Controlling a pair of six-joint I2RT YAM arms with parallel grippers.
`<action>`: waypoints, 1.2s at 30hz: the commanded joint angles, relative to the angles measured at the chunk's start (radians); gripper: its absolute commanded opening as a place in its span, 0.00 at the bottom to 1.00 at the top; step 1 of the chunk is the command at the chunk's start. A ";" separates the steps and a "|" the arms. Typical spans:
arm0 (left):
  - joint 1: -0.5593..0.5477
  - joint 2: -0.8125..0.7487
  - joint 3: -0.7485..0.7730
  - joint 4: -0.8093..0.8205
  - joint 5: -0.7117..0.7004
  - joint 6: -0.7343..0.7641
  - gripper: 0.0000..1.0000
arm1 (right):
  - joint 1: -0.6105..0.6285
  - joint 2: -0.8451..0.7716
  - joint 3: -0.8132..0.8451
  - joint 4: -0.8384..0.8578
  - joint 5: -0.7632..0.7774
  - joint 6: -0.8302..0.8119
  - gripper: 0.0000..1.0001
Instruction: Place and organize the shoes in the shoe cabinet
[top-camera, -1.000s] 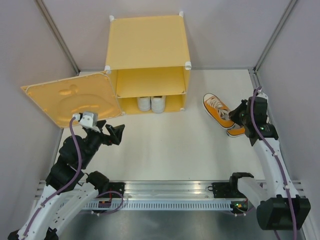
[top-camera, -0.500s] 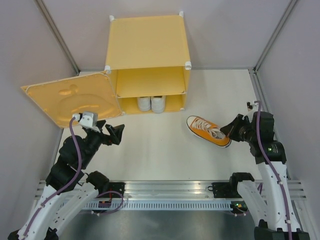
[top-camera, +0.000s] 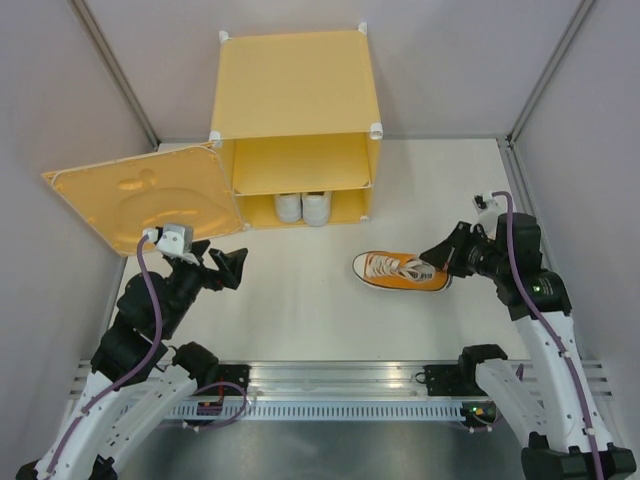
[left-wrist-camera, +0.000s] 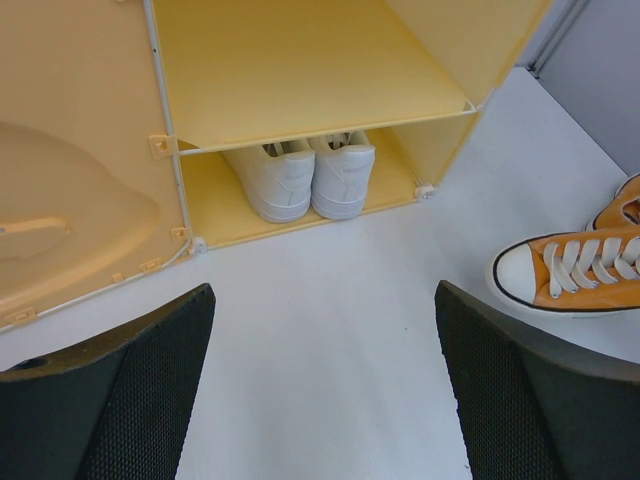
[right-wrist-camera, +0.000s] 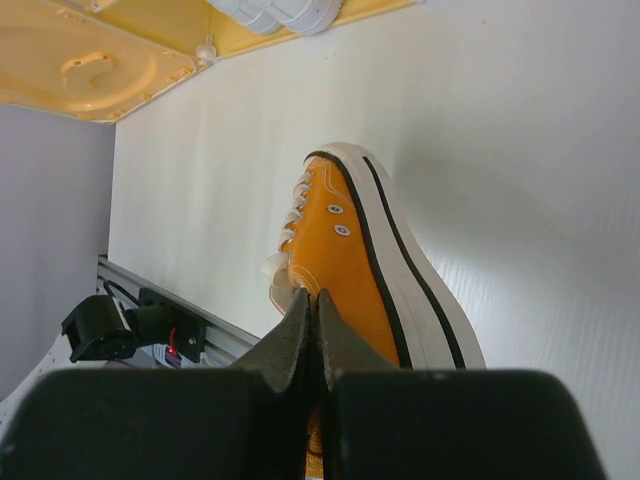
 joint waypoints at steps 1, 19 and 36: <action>-0.004 -0.003 -0.002 0.035 -0.017 0.027 0.93 | 0.061 0.012 0.018 0.145 0.012 0.066 0.01; -0.004 -0.003 -0.002 0.034 -0.025 0.031 0.93 | 0.730 0.181 -0.100 0.685 0.649 0.590 0.00; -0.002 -0.011 0.002 0.032 -0.005 0.031 0.93 | 0.837 0.404 -0.174 0.474 0.750 0.394 0.21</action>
